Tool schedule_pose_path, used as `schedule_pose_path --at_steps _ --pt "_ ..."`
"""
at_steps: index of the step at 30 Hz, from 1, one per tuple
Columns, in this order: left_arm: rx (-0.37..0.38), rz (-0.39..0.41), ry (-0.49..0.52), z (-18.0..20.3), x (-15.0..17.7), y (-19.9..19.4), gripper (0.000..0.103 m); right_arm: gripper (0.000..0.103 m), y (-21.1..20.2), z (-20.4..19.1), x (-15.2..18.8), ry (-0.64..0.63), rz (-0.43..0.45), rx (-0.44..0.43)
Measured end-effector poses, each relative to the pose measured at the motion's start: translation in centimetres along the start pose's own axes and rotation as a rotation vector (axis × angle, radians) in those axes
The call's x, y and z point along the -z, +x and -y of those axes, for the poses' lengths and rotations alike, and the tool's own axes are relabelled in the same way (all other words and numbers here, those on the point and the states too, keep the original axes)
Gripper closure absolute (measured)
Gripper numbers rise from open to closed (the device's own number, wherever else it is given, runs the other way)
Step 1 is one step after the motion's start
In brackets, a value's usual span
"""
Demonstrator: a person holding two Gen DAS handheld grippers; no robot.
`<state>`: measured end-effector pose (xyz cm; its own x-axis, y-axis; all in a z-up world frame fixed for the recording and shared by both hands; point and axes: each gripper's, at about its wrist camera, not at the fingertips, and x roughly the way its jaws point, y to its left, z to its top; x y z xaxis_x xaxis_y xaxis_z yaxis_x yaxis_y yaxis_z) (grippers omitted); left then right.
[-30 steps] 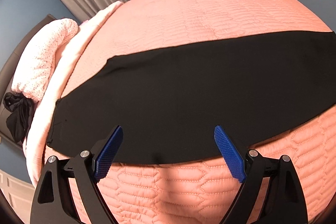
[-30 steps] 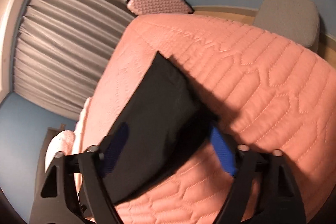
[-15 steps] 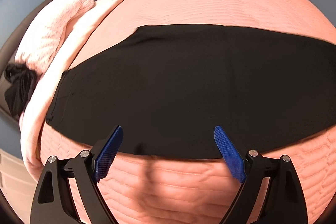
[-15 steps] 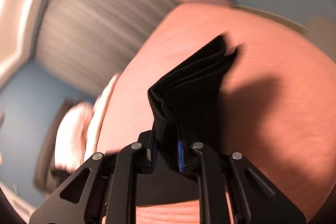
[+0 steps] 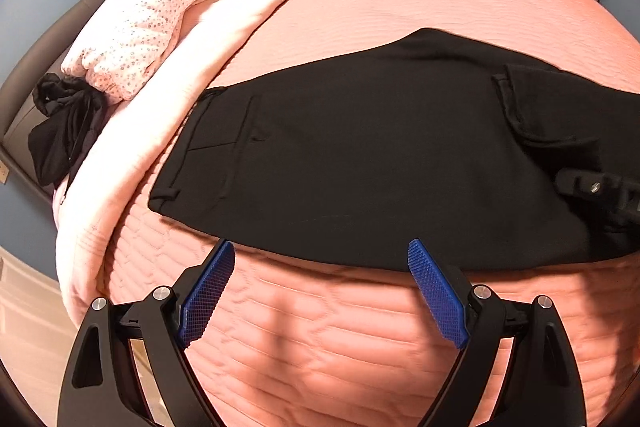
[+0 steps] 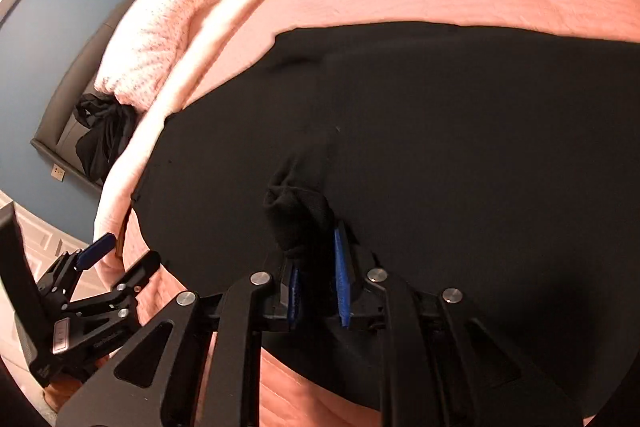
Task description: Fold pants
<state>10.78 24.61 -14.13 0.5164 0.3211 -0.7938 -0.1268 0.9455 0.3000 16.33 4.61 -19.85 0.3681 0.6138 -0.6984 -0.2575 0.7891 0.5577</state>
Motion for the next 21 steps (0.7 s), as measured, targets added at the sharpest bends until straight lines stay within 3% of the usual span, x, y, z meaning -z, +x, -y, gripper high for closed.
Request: schedule_pose_path --at_steps 6,9,10,11,12,14,17,21 --pt "0.032 0.024 -0.017 -0.7 -0.8 0.9 0.016 0.089 0.2 -2.8 -2.5 -0.02 0.032 0.016" --pt "0.052 0.007 -0.047 -1.2 -1.4 1.6 0.016 0.084 3.8 -3.9 -2.3 -0.105 -0.076 0.098" --pt "0.056 0.006 -0.059 -1.4 -1.5 1.6 0.016 0.081 3.8 -4.8 -1.9 -0.168 -0.05 0.129" --pt "0.063 0.006 -0.073 -1.9 -1.4 1.6 0.016 0.063 2.9 -5.4 -2.1 -0.196 -0.043 0.144" --pt "0.071 0.005 -0.1 -2.9 -1.2 1.7 0.016 0.039 2.5 -5.9 -1.9 -0.212 -0.046 0.143" --pt "0.068 -0.014 -0.165 -5.2 -1.0 2.6 0.016 0.021 0.5 -7.3 -1.1 -0.264 0.005 0.171" --pt "0.065 -0.067 -0.33 -10.1 -0.2 4.8 0.016 0.02 -3.2 -8.7 0.3 -0.329 0.08 0.155" --pt "0.214 -0.055 -0.555 -15.8 0.3 7.3 0.02 0.02 -6.9 -8.0 1.0 -0.282 0.103 0.111"
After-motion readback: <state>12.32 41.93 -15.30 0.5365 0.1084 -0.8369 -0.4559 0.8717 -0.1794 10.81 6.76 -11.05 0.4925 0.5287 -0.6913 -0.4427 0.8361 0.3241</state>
